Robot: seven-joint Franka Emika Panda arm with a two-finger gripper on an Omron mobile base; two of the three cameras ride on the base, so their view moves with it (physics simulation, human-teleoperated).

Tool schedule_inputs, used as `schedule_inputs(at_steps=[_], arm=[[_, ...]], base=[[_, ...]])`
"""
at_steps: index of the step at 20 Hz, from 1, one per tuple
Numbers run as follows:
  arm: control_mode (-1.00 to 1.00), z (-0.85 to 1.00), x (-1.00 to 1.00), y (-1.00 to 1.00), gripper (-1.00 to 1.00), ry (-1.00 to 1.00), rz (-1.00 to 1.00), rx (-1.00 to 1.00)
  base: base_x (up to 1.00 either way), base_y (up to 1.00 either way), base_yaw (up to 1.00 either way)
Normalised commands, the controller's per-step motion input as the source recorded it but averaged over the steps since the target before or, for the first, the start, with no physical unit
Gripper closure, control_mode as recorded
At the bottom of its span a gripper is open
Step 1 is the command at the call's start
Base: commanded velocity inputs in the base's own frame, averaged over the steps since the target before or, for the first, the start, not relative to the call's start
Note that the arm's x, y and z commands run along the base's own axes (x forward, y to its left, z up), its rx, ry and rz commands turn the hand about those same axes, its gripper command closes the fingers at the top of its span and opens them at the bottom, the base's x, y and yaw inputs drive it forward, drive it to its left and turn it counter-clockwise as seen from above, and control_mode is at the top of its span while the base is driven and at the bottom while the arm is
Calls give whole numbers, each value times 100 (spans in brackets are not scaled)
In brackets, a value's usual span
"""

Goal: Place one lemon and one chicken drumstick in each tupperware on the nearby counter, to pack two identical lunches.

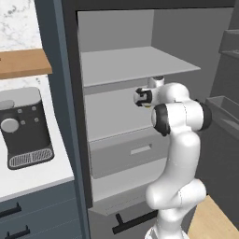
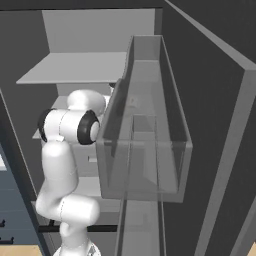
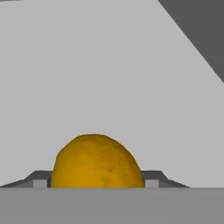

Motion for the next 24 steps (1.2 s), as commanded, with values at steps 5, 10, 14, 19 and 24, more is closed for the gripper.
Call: schedule_inputs(at_steps=[5, 10, 14, 19, 24], arm=[[-100, -100, -98, 30, 100, -16, 0, -17], [-100, -46, -100, 12, 100, -9, 0, -5], [-100, 82, -100, 0, 100, 0, 0, 0], [-100, 87, -100, 0, 100, 0, 0, 0], [-100, 42, -100, 12, 100, 5, 4, 10]], base=[[0, 0, 0], [0, 0, 0], [0, 0, 0], [0, 0, 0], [0, 0, 0]])
